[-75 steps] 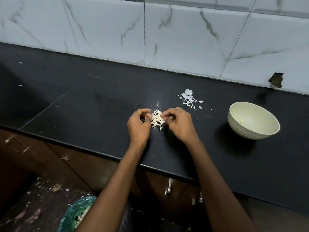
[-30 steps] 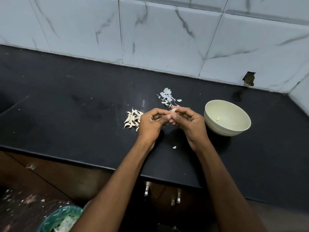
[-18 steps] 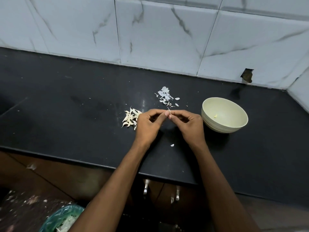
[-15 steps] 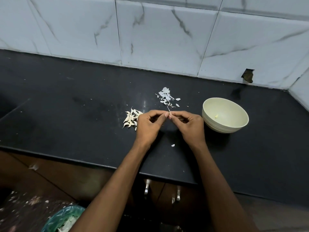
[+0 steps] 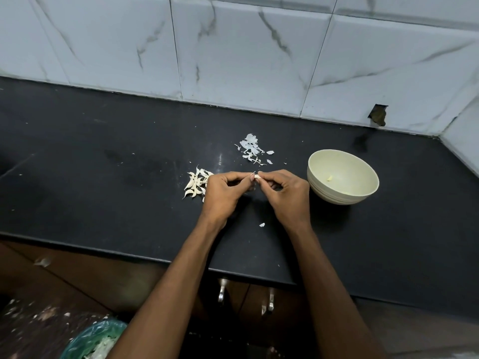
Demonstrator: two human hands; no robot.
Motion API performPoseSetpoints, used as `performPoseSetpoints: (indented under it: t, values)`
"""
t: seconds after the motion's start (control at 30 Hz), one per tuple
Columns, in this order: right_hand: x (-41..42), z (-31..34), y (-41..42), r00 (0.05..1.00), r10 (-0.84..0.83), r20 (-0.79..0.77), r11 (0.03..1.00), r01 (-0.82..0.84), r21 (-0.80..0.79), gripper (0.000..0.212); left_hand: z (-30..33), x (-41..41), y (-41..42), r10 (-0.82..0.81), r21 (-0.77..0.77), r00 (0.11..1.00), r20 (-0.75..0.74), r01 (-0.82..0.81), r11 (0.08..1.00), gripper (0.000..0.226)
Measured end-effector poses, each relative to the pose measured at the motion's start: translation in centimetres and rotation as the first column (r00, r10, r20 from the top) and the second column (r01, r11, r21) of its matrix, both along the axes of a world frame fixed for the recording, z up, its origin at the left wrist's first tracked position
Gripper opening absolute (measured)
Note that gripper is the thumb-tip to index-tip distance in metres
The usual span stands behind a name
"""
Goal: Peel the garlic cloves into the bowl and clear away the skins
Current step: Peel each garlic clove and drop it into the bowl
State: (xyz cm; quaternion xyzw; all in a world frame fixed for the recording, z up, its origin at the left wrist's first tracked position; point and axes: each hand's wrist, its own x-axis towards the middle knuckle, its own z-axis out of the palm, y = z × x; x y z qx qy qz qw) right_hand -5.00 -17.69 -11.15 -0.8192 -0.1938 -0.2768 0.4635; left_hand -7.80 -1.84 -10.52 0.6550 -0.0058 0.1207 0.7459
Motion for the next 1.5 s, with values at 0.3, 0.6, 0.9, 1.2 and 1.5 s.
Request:
performPoseSetpoints:
  t: [0.3, 0.6, 0.9, 1.2, 1.5]
  values:
    - [0.1, -0.3, 0.0, 1.000, -0.007, 0.001, 1.000, 0.007, -0.028, 0.016, -0.1, 0.2, 0.3, -0.080, -0.102, 0.994, -0.071, 0.072, 0.992, 0.014]
    - [-0.2, -0.2, 0.1, 0.998, -0.006, 0.057, 0.992, 0.013, -0.124, 0.016, -0.1, 0.3, 0.2, -0.011, -0.074, 0.998, -0.059, 0.007, 0.997, 0.010]
    - [-0.9, 0.5, 0.2, 0.996, 0.070, -0.050, 0.997, -0.068, 0.040, 0.021, 0.0, 0.2, 0.3, -0.037, -0.042, 0.998, -0.046, 0.035, 0.999, 0.008]
    - [-1.0, 1.0, 0.3, 0.949, 0.200, -0.242, 0.960, -0.140, 0.244, 0.016, 0.3, 0.1, 0.2, -0.070, -0.090, 0.996, -0.058, 0.064, 0.994, 0.007]
    - [-0.6, 1.4, -0.1, 0.876, 0.358, -0.324, 0.884, -0.207, 0.419, 0.013, 0.3, 0.4, 0.7, -0.165, -0.272, 0.981, -0.103, 0.132, 0.953, 0.010]
